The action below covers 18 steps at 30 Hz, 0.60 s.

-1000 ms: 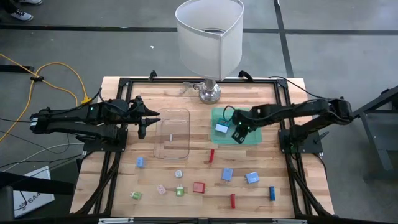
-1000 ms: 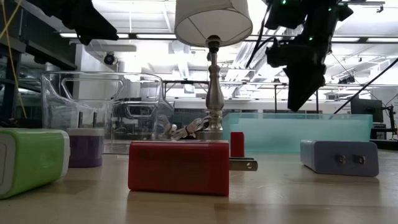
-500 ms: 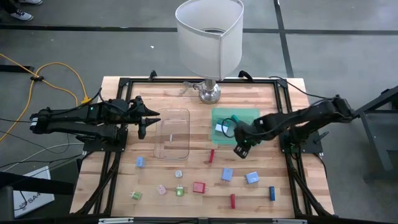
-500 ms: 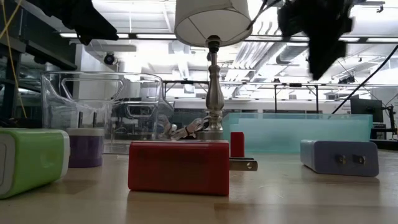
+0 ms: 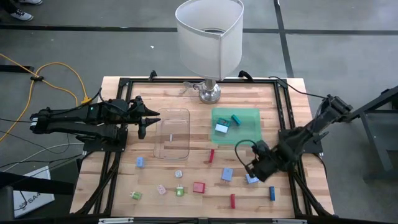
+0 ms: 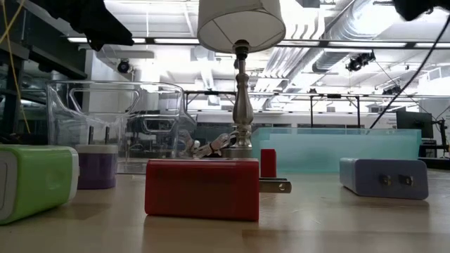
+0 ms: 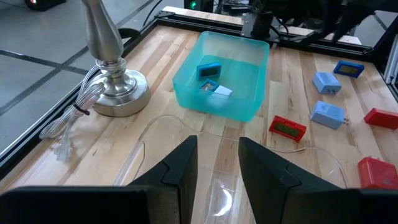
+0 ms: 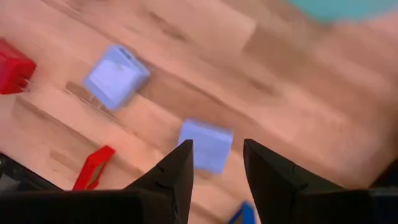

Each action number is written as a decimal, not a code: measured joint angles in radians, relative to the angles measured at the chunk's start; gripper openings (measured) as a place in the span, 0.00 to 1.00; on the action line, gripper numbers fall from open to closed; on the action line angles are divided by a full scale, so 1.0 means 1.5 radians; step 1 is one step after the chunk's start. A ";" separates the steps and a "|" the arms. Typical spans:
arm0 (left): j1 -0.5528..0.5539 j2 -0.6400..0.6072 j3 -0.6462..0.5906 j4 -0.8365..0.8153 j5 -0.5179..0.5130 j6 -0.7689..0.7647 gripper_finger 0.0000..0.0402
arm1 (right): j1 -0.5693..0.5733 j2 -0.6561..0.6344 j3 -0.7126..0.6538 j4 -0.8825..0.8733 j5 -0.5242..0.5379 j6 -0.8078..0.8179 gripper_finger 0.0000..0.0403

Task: Pick & Place Office items
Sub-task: Put the dark blue timer into the green bin

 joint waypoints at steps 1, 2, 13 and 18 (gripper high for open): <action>0.000 0.000 0.000 0.000 0.000 0.000 0.27 | 0.017 0.007 0.000 0.001 0.000 0.032 0.32; 0.000 0.000 0.000 0.000 0.000 0.000 0.27 | 0.033 0.013 0.000 0.002 0.001 0.064 0.32; 0.000 0.000 0.000 0.000 0.000 0.000 0.27 | 0.146 0.105 0.000 0.060 -0.004 0.318 0.32; 0.000 0.000 0.000 0.000 0.000 0.000 0.27 | 0.186 0.124 0.000 0.071 -0.049 0.447 0.32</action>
